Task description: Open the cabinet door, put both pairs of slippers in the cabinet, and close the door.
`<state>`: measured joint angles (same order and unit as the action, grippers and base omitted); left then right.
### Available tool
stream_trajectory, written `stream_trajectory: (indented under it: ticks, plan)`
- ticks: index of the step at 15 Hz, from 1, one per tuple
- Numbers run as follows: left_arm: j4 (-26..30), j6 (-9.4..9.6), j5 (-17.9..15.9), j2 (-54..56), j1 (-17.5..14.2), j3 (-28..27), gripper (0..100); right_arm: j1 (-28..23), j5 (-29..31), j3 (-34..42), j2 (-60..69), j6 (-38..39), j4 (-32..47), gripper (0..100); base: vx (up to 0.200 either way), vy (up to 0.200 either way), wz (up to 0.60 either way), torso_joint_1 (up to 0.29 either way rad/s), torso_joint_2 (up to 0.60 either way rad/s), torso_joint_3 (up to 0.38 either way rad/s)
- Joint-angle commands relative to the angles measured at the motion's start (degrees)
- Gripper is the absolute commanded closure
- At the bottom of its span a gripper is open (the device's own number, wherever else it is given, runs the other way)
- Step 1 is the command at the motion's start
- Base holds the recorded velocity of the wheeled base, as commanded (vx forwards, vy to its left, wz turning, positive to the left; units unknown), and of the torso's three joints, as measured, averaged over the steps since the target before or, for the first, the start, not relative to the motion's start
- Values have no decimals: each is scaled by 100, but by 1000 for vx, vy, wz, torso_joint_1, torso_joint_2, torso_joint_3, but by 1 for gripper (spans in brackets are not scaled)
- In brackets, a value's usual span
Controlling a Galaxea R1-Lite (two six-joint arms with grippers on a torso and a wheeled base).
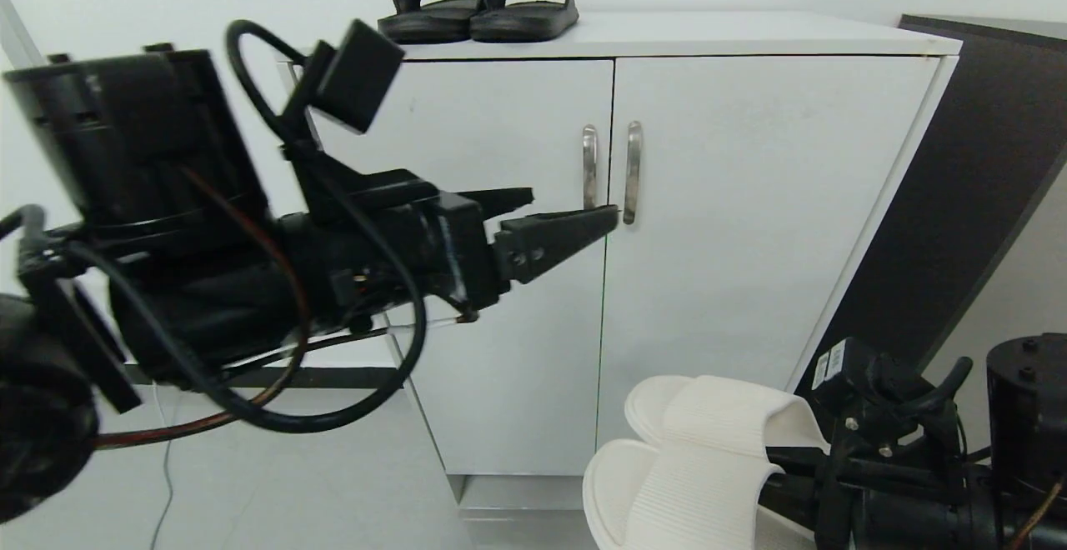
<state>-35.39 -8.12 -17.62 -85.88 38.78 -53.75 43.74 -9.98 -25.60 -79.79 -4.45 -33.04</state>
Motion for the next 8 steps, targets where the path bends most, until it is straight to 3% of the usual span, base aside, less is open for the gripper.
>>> stream_trajectory:
  ticks: [1,3,5,6,7,8]
  plan:
    - [23,-76,-31,-781,367,-575,0,3,-4,11,16,-21,-1,100,0,0,0,0,0,0]
    - [41,-471,-111,-1115,508,-874,0,3,-4,29,16,-38,-1,100,0,0,0,0,0,0]
    - [50,-542,-321,-1308,499,-1120,0,3,-4,20,16,-38,-1,100,0,0,0,0,0,0]
    - [50,-717,-480,-1422,499,-1287,0,3,-4,38,16,-47,-1,100,0,0,0,0,0,0]
    - [120,-1060,-612,-1519,473,-1516,0,3,-4,46,16,-56,-1,100,0,0,0,0,0,0]
    - [182,-1078,-629,-1607,394,-1656,0,3,-4,46,25,-56,-1,100,0,0,0,0,0,0]
